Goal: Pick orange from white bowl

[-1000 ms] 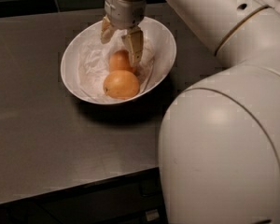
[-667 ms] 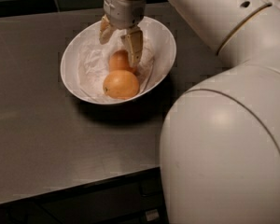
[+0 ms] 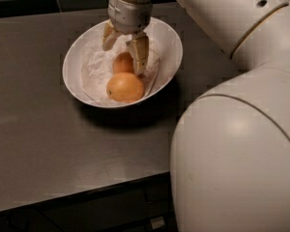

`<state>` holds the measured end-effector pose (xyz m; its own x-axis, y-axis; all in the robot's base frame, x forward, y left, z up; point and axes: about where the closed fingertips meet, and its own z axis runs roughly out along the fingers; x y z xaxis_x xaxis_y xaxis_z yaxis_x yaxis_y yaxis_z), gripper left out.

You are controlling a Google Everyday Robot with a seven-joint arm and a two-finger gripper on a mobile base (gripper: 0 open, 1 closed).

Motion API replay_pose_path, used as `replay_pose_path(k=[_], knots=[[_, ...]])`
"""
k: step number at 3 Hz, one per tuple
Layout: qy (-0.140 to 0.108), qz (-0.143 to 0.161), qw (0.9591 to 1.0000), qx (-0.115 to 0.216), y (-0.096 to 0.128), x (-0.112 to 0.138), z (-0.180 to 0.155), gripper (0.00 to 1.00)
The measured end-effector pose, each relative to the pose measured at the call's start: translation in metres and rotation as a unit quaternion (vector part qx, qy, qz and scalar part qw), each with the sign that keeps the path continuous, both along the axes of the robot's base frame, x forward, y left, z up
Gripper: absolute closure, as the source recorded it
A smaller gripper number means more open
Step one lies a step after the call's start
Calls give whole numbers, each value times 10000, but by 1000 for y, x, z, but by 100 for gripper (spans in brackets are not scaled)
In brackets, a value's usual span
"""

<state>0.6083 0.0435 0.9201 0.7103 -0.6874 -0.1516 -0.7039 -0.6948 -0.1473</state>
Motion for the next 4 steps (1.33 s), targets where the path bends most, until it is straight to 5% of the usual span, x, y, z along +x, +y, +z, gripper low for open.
replay_pose_path(k=[4], knots=[[266,130,9996,34,-10,8,-24,34]])
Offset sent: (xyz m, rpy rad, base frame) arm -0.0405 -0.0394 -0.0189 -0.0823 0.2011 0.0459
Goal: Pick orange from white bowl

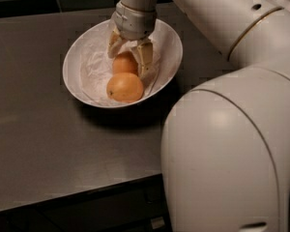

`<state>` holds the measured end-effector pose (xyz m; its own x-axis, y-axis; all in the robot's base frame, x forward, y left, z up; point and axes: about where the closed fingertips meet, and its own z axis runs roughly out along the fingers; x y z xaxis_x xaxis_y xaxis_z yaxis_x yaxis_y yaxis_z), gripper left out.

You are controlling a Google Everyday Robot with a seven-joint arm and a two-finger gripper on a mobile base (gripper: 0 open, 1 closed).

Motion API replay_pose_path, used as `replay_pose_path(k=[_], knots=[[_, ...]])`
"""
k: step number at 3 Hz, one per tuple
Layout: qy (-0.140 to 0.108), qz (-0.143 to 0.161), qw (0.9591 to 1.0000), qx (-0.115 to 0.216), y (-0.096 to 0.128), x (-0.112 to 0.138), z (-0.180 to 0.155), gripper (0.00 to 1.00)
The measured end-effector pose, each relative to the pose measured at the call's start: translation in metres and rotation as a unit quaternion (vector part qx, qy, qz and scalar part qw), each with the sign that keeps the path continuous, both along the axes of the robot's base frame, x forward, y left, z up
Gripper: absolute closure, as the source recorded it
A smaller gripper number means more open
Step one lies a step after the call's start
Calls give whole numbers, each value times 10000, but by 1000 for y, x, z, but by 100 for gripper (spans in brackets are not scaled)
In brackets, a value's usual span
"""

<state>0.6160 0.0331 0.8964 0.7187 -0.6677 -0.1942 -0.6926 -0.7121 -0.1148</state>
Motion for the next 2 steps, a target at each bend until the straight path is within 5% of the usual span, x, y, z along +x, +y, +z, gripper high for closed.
replay_pose_path(k=[2], knots=[[-63,105,9999,-16,5,17,-5,33]])
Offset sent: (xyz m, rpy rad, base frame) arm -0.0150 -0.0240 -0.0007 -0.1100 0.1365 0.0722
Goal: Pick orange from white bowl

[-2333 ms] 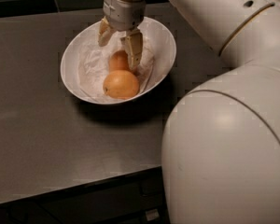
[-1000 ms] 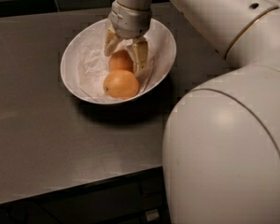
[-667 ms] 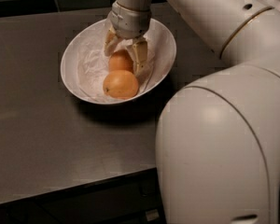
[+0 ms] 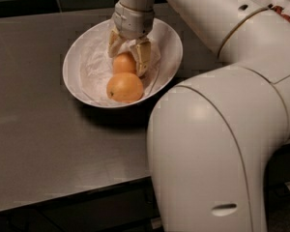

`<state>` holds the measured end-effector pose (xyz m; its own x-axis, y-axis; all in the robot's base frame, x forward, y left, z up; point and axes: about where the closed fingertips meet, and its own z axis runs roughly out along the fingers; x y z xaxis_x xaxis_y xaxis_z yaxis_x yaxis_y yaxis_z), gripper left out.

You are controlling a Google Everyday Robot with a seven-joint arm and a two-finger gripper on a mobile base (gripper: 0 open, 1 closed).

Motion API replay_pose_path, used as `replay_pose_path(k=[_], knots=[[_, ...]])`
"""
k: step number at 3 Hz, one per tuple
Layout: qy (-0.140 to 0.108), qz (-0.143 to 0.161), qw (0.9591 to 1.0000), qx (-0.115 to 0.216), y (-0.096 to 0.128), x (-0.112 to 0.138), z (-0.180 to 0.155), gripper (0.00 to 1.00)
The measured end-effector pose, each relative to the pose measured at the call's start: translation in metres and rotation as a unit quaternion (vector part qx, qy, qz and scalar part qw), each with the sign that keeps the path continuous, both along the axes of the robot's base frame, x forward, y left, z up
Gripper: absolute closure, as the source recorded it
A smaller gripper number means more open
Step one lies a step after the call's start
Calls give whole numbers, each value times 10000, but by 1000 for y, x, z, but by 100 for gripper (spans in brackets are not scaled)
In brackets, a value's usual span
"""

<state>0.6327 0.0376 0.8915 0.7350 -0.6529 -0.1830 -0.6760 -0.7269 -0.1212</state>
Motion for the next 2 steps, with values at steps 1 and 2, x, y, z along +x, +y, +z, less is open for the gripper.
replay_pose_path(k=[1,2], knots=[[13,39,10000,-12,2,4,-4,33],[87,76,9999,-23,3,3,-9,34]])
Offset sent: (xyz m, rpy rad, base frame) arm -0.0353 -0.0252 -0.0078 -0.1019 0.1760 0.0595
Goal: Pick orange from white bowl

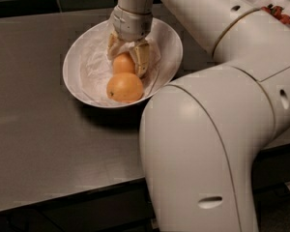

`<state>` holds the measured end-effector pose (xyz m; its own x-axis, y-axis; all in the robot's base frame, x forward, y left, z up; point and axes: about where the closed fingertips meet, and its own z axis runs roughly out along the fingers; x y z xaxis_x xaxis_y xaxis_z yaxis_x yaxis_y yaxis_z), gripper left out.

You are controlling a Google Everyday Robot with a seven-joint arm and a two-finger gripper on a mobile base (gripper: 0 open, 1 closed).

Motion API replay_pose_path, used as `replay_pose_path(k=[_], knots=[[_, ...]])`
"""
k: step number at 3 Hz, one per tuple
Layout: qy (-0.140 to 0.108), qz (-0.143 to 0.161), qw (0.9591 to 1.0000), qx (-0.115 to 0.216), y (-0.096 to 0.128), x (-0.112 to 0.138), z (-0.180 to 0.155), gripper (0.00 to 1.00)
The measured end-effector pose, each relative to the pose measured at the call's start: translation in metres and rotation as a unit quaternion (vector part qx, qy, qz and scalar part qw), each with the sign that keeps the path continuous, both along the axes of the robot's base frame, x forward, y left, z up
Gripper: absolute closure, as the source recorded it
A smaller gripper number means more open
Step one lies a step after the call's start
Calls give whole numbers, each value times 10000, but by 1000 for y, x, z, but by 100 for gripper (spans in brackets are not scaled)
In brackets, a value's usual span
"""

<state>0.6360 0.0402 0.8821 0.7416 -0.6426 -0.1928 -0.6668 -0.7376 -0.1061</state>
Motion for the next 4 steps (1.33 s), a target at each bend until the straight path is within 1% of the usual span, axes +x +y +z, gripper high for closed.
replay_pose_path(k=[1,3,4], knots=[[76,25,10000,-8,0,-1,-5,34],[305,18,9995,-24,-3,-11,-17,34],[377,34,9993,-14,-3,-12,-22,37]])
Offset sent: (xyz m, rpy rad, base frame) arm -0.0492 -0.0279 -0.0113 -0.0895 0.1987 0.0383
